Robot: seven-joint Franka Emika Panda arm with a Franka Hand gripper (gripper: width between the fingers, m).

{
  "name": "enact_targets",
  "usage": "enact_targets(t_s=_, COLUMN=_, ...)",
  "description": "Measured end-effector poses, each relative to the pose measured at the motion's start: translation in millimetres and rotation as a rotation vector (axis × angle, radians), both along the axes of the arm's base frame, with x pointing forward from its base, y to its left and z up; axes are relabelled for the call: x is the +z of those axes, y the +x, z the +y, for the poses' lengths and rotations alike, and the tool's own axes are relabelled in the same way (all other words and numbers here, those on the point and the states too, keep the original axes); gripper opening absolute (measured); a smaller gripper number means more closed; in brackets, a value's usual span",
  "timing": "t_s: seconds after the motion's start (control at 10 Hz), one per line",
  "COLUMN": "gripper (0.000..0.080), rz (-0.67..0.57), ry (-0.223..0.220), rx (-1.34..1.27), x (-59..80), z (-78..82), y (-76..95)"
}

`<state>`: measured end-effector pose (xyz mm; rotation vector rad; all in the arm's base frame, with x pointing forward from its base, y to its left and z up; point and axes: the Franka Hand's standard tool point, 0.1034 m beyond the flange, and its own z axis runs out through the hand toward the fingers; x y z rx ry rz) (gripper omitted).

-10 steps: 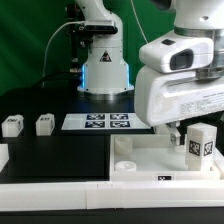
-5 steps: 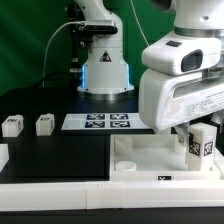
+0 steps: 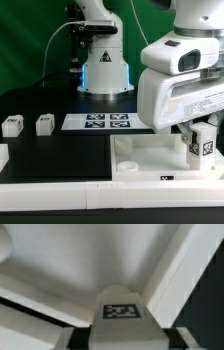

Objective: Assemble one leg

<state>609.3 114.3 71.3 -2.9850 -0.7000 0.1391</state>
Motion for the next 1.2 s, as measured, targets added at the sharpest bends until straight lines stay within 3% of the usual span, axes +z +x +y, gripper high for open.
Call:
enact_targets(t_s=0.8, gripper=0.0294, rz=0.029, ry=-0.08, rx=-0.775, x=-0.5, z=6.7, y=-1.3)
enact_targets(t_s=1.2, gripper=0.03, rz=0.027, ry=-0.166, rx=-1.123, x=1.1, z=-10.3, y=-2.3)
